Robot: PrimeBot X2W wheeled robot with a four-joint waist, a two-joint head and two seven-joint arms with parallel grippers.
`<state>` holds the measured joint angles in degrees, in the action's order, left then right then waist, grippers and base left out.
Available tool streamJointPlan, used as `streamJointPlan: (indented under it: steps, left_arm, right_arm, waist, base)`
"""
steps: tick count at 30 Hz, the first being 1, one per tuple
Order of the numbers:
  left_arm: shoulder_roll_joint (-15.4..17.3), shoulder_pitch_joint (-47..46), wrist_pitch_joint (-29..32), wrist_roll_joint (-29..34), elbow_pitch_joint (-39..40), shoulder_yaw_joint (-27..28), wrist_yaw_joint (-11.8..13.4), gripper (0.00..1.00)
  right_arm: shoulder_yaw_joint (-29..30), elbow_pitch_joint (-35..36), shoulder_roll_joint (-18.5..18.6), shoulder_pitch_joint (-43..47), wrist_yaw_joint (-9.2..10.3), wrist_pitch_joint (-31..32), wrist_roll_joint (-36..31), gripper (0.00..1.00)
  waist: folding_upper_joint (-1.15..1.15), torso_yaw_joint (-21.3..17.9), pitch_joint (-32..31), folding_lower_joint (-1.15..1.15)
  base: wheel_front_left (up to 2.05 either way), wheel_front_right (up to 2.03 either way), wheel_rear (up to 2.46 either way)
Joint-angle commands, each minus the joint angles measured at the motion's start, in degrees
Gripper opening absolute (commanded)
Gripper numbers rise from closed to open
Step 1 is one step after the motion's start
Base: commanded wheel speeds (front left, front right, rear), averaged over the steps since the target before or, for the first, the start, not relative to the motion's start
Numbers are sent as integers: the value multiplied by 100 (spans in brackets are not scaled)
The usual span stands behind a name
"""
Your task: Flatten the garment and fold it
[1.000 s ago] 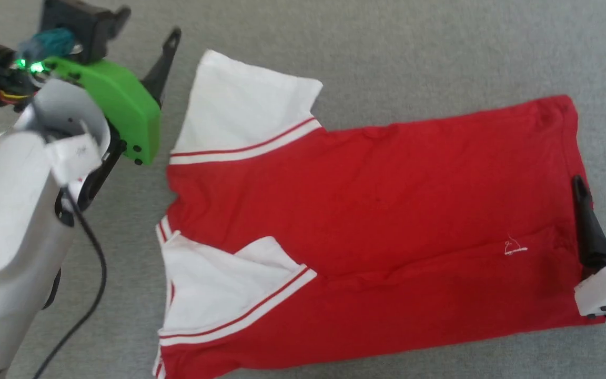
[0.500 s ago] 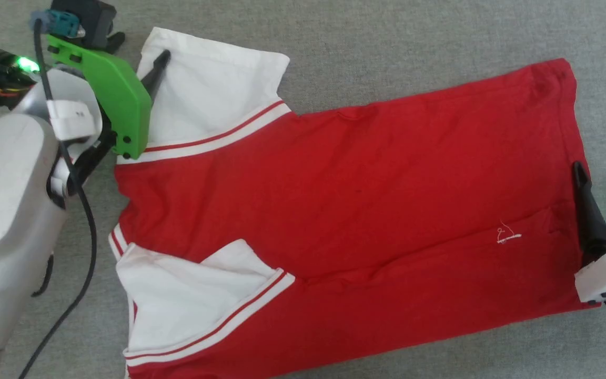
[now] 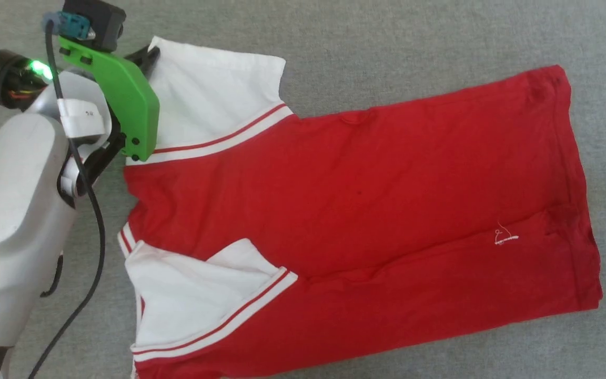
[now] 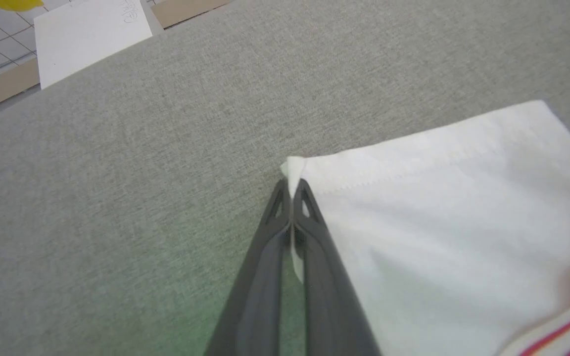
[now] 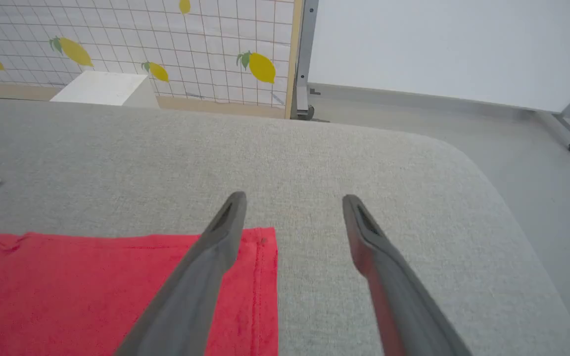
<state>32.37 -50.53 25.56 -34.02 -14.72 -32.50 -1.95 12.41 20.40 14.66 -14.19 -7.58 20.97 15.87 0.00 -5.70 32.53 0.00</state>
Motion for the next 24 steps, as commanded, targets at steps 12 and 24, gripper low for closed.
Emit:
streamJointPlan:
  steps: [12,24]
  left_arm:
    - [-193,-65,-114,-9,-14,-126,-11,0]
    - [-317,-294,-140,-7,-35,-167,14,0]
  right_arm:
    - [-377,-1094,880,-1665,9,2722,792,100]
    - [-574,-1719,844,-1888,9,3301,608,35]
  waist:
    - [0,365,80,0]
    - [0,583,385,0]
  base:
    - [0,0,0]
    - [0,0,0]
